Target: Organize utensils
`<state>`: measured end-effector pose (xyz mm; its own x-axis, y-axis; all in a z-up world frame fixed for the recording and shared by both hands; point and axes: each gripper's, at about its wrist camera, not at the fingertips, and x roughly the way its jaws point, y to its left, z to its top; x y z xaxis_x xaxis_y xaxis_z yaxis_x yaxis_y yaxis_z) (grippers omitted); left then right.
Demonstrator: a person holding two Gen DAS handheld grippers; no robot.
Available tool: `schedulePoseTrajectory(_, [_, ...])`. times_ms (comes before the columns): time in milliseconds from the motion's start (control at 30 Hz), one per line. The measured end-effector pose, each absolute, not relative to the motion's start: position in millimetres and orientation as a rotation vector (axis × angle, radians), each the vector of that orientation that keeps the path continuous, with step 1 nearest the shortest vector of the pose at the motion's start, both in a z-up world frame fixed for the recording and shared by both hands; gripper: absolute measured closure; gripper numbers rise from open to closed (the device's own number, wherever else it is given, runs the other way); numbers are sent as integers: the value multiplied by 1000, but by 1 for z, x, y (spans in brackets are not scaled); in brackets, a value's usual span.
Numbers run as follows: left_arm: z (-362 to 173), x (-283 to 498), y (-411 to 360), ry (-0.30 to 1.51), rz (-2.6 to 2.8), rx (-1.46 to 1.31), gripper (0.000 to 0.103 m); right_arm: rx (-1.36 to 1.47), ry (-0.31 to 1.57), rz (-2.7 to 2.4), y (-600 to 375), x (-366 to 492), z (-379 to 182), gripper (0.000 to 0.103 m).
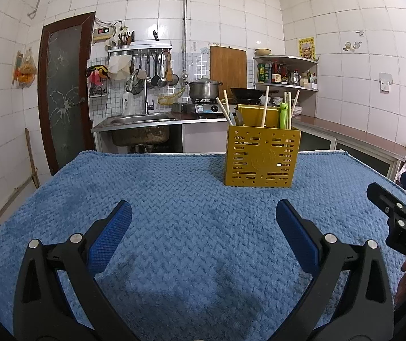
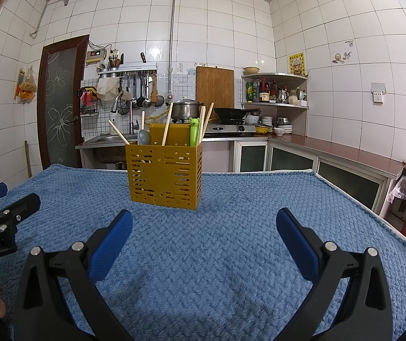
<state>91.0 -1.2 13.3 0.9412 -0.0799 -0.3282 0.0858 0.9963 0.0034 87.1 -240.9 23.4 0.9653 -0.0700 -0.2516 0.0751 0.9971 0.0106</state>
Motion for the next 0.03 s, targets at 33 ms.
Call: schedulePoseTrajectory(33, [13,92,-1,338,-86,15,5,20,254,-74,-241,87,23,4])
